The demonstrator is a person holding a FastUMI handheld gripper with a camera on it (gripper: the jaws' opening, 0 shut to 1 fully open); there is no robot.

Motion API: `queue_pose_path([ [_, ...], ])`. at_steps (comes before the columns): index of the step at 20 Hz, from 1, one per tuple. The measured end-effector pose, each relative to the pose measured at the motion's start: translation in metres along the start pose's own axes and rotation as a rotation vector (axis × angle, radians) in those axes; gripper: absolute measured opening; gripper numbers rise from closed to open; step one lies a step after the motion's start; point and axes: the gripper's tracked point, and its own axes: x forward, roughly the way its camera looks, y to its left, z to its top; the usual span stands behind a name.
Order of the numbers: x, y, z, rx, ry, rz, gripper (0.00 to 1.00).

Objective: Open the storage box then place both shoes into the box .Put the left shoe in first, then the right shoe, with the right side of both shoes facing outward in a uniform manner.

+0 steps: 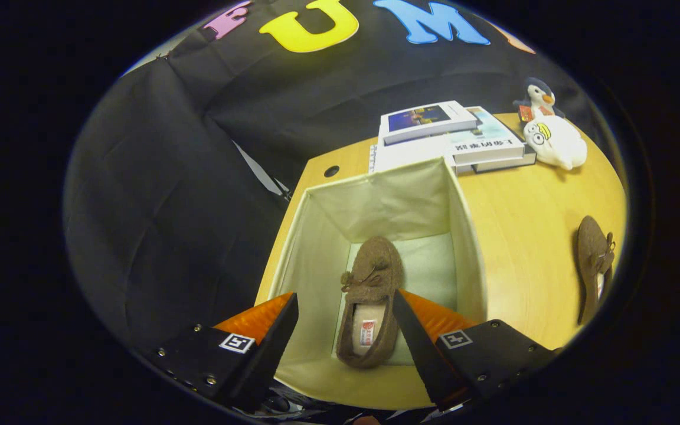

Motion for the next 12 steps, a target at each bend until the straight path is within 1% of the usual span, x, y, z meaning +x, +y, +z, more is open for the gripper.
queue_pose_path([
  [5, -0.042, -0.034, 0.03, -0.04, -0.077, -0.021, 0.98],
  [12, -0.084, -0.116, 0.043, -0.023, -0.118, -0.105, 0.98],
])
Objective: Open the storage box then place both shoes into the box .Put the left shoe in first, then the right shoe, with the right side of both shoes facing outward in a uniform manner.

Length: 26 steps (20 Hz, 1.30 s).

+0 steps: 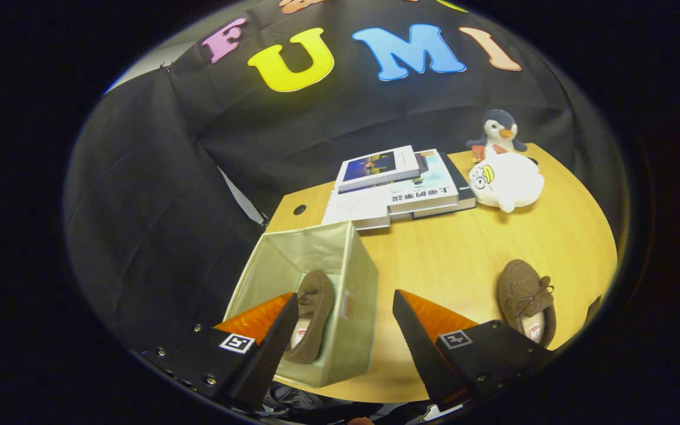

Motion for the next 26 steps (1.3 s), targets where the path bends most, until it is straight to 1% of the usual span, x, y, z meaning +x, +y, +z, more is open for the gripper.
queue_pose_path([
  [7, -0.025, -0.091, 0.002, 0.008, -0.002, -0.106, 0.98],
  [14, -0.044, -0.178, -0.01, -0.006, 0.025, -0.229, 0.98],
  [18, -0.051, -0.222, -0.029, -0.021, 0.067, -0.292, 0.98],
  [22, -0.055, -0.26, -0.055, -0.072, 0.135, -0.357, 0.98],
  [26, -0.046, -0.281, -0.078, -0.092, 0.199, -0.38, 0.98],
])
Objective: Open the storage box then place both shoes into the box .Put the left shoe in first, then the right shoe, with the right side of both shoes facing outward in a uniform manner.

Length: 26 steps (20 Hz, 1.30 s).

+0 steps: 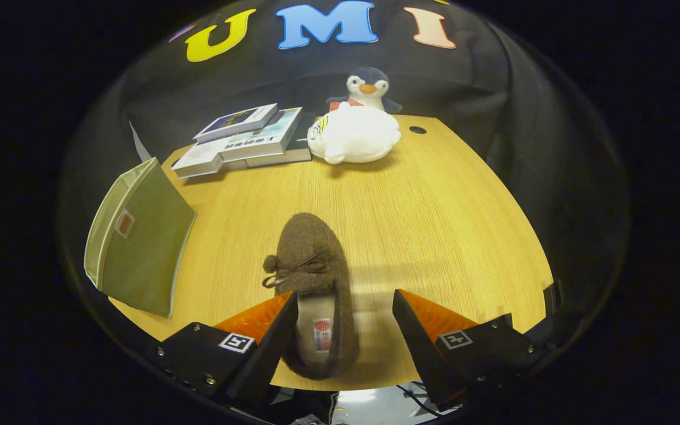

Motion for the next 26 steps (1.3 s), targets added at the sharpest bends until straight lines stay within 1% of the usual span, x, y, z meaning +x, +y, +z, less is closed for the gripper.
queue_pose_path([
  [4, 0.023, -0.007, -0.016, -0.02, 0.052, -0.014, 0.98],
  [6, 0.032, -0.006, -0.02, -0.023, 0.074, -0.008, 0.93],
  [7, 0.035, -0.006, -0.022, -0.028, 0.086, -0.006, 0.84],
  [9, 0.039, -0.001, -0.021, -0.02, 0.095, 0.014, 0.82],
  [10, 0.042, 0.001, -0.021, -0.014, 0.099, 0.017, 0.74],
  [11, 0.043, 0.003, -0.022, -0.014, 0.113, 0.022, 0.64],
  [12, 0.044, 0.008, -0.02, 0.007, 0.115, 0.042, 0.63],
  [13, 0.044, 0.008, -0.02, 0.017, 0.124, 0.036, 0.37],
  [14, 0.045, 0.003, -0.021, 0.016, 0.127, 0.014, 0.32],
  [15, 0.046, 0.0, -0.018, 0.035, 0.128, 0.002, 0.2],
  [16, 0.045, 0.0, -0.019, 0.07, 0.136, -0.004, 0.14],
  [17, 0.046, 0.001, -0.019, 0.11, 0.148, -0.001, 0.04],
  [19, 0.043, 0.004, -0.018, 0.195, 0.157, 0.027, 0.04],
  [20, 0.039, 0.003, -0.015, 0.252, 0.148, 0.027, 0.04],
  [21, 0.041, 0.006, -0.019, 0.285, 0.16, 0.032, 0.0],
  [22, 0.039, 0.006, -0.019, 0.321, 0.158, 0.037, 0.0],
  [24, 0.032, 0.014, -0.02, 0.375, 0.162, 0.055, 0.0],
  [26, 0.026, 0.021, -0.015, 0.396, 0.147, 0.063, 0.0],
])
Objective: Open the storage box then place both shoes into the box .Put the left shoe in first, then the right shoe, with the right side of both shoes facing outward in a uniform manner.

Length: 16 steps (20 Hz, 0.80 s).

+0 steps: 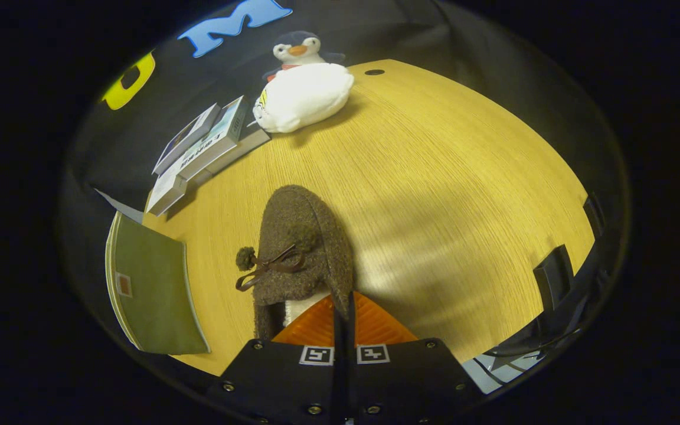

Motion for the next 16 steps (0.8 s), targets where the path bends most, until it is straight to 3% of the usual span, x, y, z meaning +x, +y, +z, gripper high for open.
queue_pose_path([
  [16, -0.073, 0.124, 0.026, 0.035, -0.148, 0.098, 0.0],
])
